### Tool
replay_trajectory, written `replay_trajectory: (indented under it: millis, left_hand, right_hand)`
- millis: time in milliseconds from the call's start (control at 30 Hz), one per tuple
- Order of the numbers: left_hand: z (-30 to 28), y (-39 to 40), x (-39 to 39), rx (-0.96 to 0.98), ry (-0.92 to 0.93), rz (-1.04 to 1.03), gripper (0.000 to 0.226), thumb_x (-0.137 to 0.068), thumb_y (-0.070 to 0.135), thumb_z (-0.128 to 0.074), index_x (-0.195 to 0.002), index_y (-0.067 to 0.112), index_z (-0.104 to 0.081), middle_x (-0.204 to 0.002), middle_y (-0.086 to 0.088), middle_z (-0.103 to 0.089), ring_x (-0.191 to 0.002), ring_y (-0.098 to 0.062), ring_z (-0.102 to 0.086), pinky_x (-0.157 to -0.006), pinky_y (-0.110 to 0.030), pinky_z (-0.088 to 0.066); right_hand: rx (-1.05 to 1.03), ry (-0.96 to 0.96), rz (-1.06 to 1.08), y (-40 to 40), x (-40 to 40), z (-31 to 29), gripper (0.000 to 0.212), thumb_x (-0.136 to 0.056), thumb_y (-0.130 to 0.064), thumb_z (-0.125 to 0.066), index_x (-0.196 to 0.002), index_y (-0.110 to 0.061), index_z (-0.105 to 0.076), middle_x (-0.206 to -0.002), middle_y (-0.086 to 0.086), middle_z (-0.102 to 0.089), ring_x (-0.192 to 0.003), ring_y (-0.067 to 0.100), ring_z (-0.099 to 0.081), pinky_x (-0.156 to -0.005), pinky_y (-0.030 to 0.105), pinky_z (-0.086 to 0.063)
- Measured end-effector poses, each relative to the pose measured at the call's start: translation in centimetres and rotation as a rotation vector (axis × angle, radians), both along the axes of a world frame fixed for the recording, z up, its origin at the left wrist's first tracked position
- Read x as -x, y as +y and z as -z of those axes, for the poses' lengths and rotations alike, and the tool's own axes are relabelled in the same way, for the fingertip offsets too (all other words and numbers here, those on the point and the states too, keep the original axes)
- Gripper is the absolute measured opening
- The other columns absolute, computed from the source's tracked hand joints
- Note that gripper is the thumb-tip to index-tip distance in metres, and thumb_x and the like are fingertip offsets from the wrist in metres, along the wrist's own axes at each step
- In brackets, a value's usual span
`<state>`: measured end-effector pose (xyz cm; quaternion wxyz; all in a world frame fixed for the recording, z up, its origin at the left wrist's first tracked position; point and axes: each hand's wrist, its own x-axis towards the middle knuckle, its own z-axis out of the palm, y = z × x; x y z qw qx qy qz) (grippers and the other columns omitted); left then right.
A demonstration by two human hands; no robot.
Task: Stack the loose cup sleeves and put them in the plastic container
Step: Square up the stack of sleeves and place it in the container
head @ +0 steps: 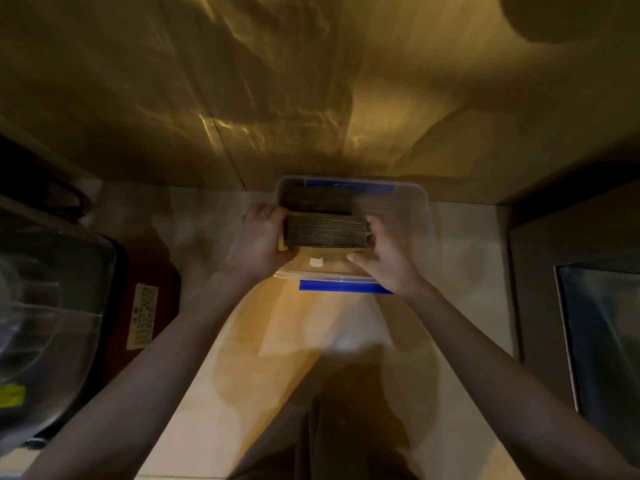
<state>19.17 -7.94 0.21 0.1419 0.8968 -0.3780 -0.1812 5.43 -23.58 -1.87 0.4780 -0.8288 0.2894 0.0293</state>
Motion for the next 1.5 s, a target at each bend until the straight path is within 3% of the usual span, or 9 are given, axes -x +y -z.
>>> replay_trajectory:
  millis: [300, 467, 733, 833, 967, 1100, 1267, 1400, 1500]
  left_hand:
    - [2.3, -1.4, 0.1, -0.209, -0.224, -0.020, 0.053, -0.077, 0.023, -0.063, -0.124, 0.010, -0.045, -0.149, -0.012, -0.022, -0.136, -0.036, -0.016, -0.104, -0.048, -0.023]
    - [3.5, -2.1, 0.1, -0.283, -0.209, -0.058, 0.073, -0.073, 0.016, -0.066, -0.135, 0.015, -0.027, -0.153, -0.007, 0.002, -0.140, -0.035, 0.001, -0.112, -0.051, -0.013]
    - [3.1, -0.8, 0.6, -0.142, -0.130, -0.116, 0.073, -0.077, 0.029, -0.063, -0.140, 0.022, -0.026, -0.156, -0.015, -0.006, -0.142, -0.038, 0.000, -0.112, -0.053, -0.007]
    - [3.5, -0.4, 0.4, -0.119, -0.091, -0.126, 0.070, -0.081, 0.030, -0.060, -0.141, 0.025, -0.025, -0.157, -0.012, -0.007, -0.142, -0.037, -0.002, -0.112, -0.054, -0.011]
    - [4.1, -0.5, 0.3, 0.007, 0.043, -0.195, 0.070, -0.080, 0.020, -0.061, -0.141, 0.019, -0.027, -0.155, -0.013, -0.016, -0.139, -0.035, -0.020, -0.111, -0.049, -0.028]
    - [4.5, -1.1, 0.9, 0.156, 0.122, -0.268, 0.072, -0.079, 0.012, -0.062, -0.141, 0.015, -0.027, -0.155, -0.015, -0.014, -0.139, -0.032, -0.026, -0.111, -0.039, -0.031]
    - [4.8, -1.1, 1.1, 0.168, 0.143, -0.280, 0.085, -0.070, 0.004, -0.068, -0.142, 0.016, -0.025, -0.156, -0.012, -0.010, -0.140, -0.029, -0.025, -0.108, -0.031, -0.031]
    - [4.6, -1.3, 1.3, 0.210, 0.165, -0.298, 0.081, -0.073, 0.006, -0.066, -0.142, 0.014, -0.024, -0.156, -0.014, -0.011, -0.142, -0.029, -0.019, -0.111, -0.031, -0.025]
    - [4.7, -1.4, 1.4, 0.249, 0.148, -0.311, 0.075, -0.075, 0.009, -0.066, -0.140, 0.011, -0.028, -0.154, -0.017, -0.016, -0.142, -0.031, -0.019, -0.113, -0.036, -0.025]
  right_hand:
    - [0.130, 0.135, -0.045, 0.1, -2.5, 1.6, 0.054, -0.082, -0.010, -0.064, -0.128, -0.014, -0.037, -0.119, 0.011, -0.060, -0.112, 0.023, -0.057, -0.089, 0.027, -0.043]
    - [0.153, 0.199, -0.044, 1.0, -3.9, 2.8, 0.052, -0.081, -0.011, -0.064, -0.125, -0.010, -0.036, -0.103, 0.013, -0.065, -0.094, 0.027, -0.064, -0.080, 0.041, -0.054]
    - [0.038, 0.191, -0.012, 1.4, -3.5, 2.3, 0.050, -0.081, -0.017, -0.063, -0.126, -0.014, -0.042, -0.116, 0.011, -0.062, -0.105, 0.025, -0.059, -0.085, 0.036, -0.049]
    - [-0.075, 0.197, 0.074, 1.5, -3.8, 2.0, 0.044, -0.082, -0.015, -0.062, -0.123, -0.012, -0.046, -0.110, 0.006, -0.062, -0.099, 0.018, -0.058, -0.076, 0.025, -0.043]
    - [-0.267, 0.183, 0.210, 1.5, -4.1, 1.5, 0.041, -0.083, -0.013, -0.059, -0.122, -0.008, -0.046, -0.092, -0.001, -0.060, -0.080, 0.011, -0.056, -0.058, 0.015, -0.039]
    - [-0.506, 0.189, 0.384, 1.3, -4.2, 1.0, 0.040, -0.087, -0.014, -0.052, -0.127, -0.014, -0.046, -0.112, 0.003, -0.056, -0.101, 0.018, -0.052, -0.081, 0.029, -0.039]
    - [-0.627, 0.133, 0.452, 1.6, -4.9, 0.8, 0.041, -0.093, -0.016, -0.041, -0.134, -0.019, -0.037, -0.114, -0.002, -0.046, -0.104, 0.014, -0.041, -0.088, 0.031, -0.029]
    - [-0.791, 0.105, 0.672, 1.7, -5.3, 1.4, 0.038, -0.095, -0.031, -0.036, -0.130, -0.018, -0.044, -0.133, 0.008, -0.050, -0.120, 0.024, -0.046, -0.107, 0.040, -0.032]
    - [-0.847, 0.052, 0.734, 1.8, -5.5, 1.7, 0.044, -0.097, -0.040, -0.030, -0.136, -0.021, -0.038, -0.143, 0.009, -0.043, -0.130, 0.026, -0.039, -0.108, 0.039, -0.026]
